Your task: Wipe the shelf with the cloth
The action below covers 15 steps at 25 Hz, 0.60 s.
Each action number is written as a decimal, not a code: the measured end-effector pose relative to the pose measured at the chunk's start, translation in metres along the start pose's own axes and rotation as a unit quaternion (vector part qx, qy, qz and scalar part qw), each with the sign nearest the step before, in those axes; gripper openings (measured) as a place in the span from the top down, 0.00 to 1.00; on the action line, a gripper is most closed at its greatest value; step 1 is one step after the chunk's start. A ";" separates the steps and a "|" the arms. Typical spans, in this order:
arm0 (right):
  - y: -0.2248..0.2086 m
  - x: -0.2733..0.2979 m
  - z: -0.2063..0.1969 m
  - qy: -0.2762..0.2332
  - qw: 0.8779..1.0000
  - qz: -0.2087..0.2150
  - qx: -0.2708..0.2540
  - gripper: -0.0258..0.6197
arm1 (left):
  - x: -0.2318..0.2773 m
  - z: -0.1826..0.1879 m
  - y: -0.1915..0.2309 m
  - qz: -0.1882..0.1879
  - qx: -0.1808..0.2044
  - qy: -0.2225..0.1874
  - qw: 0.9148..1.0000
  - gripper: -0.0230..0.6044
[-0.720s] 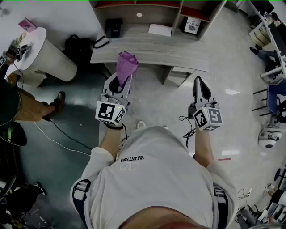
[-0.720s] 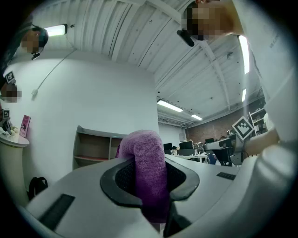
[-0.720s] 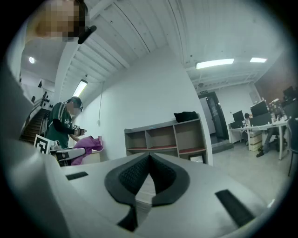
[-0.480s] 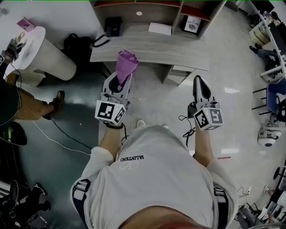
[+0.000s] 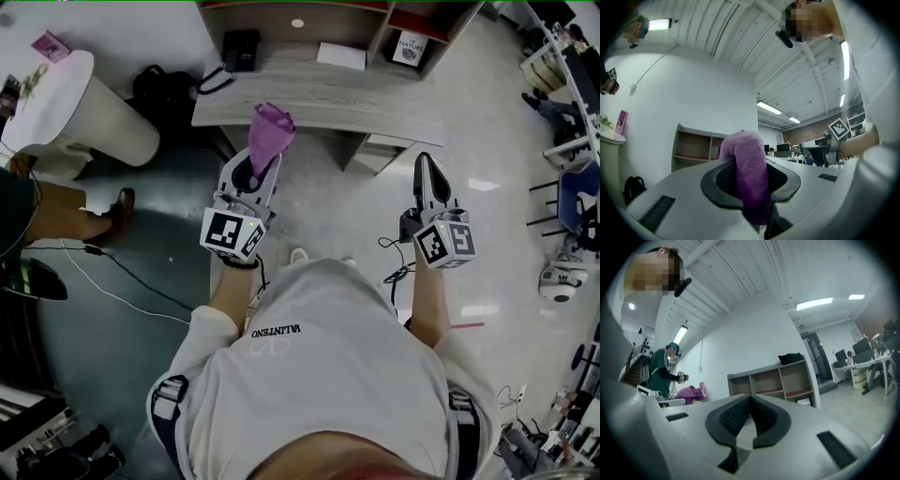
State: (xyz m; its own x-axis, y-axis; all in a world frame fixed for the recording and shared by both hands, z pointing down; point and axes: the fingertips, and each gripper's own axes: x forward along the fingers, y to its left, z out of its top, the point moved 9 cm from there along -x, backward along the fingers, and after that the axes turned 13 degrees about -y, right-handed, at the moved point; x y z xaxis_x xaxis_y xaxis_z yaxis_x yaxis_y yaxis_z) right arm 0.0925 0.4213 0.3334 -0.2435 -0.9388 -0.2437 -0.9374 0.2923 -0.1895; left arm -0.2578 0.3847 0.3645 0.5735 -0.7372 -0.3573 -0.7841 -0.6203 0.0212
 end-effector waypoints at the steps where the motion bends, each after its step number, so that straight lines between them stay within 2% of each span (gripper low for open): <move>1: 0.002 0.001 -0.001 0.000 1.000 -0.002 -0.007 0.96 | -0.002 -0.002 0.002 -0.006 -0.003 0.000 1.000 0.81; 4: 0.003 0.002 -0.003 -0.002 1.000 -0.018 -0.024 0.96 | -0.006 -0.007 0.009 -0.025 -0.006 0.006 1.000 0.81; 8: 0.001 -0.005 -0.002 0.000 0.999 -0.038 -0.027 0.96 | -0.012 -0.009 0.012 -0.030 -0.017 0.013 0.999 0.81; 15: 0.002 0.000 -0.011 0.015 0.999 -0.033 -0.028 0.96 | -0.010 -0.012 0.015 -0.025 -0.013 0.013 1.000 0.81</move>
State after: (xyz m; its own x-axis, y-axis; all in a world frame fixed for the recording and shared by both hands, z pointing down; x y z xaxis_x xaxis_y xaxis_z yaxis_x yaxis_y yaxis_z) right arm 0.0881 0.4193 0.3437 -0.1868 -0.9610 -0.2039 -0.9639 0.2194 -0.1511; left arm -0.2722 0.3793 0.3792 0.6173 -0.7122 -0.3342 -0.7485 -0.6625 0.0291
